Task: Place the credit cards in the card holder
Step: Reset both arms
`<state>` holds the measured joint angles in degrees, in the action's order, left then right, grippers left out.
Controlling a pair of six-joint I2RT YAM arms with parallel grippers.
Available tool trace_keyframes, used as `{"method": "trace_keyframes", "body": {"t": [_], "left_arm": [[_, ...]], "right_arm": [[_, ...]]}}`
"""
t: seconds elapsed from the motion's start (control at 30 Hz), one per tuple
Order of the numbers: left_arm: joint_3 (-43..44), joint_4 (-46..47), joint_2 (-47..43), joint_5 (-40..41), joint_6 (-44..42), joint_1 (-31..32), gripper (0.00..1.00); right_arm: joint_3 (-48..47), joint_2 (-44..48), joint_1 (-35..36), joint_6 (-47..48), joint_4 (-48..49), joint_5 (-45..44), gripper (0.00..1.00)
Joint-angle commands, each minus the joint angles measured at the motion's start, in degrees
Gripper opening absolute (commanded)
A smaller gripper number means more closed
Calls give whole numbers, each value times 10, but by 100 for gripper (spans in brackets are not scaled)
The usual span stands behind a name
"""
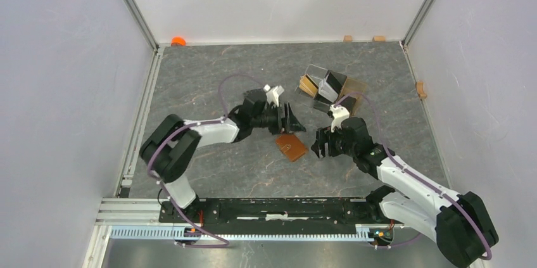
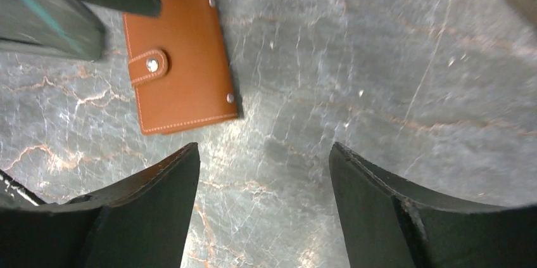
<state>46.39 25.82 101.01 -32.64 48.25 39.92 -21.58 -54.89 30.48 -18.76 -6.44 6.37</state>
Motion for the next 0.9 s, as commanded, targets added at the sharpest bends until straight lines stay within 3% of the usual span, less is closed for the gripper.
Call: {"method": "trace_keyframes", "body": {"t": [0.0,0.13,0.3,0.4,0.53,0.67,0.87], "left_arm": [[81,-214,-107,77,-139,-8,85],[88,-320,-192,134,-180,-40,94],[81,-463,-321,302,-218,-101,100],[53,-482,-419,439,-255,-103,100],[1,-475,-504,524,-261,-101,100],[-8,-486,-532,531,-253,-97,100],[0,-490,-530,515,-265,-97,100]], "right_arm": [[-54,9,-13,34,-24,-50,84],[-84,20,-59,59,-51,-86,94],[-83,74,-115,81,-57,-149,98],[-43,131,-127,102,-13,-202,98],[35,223,-127,128,85,-252,98],[73,287,-128,134,117,-266,98],[64,301,-128,135,102,-272,98]]}}
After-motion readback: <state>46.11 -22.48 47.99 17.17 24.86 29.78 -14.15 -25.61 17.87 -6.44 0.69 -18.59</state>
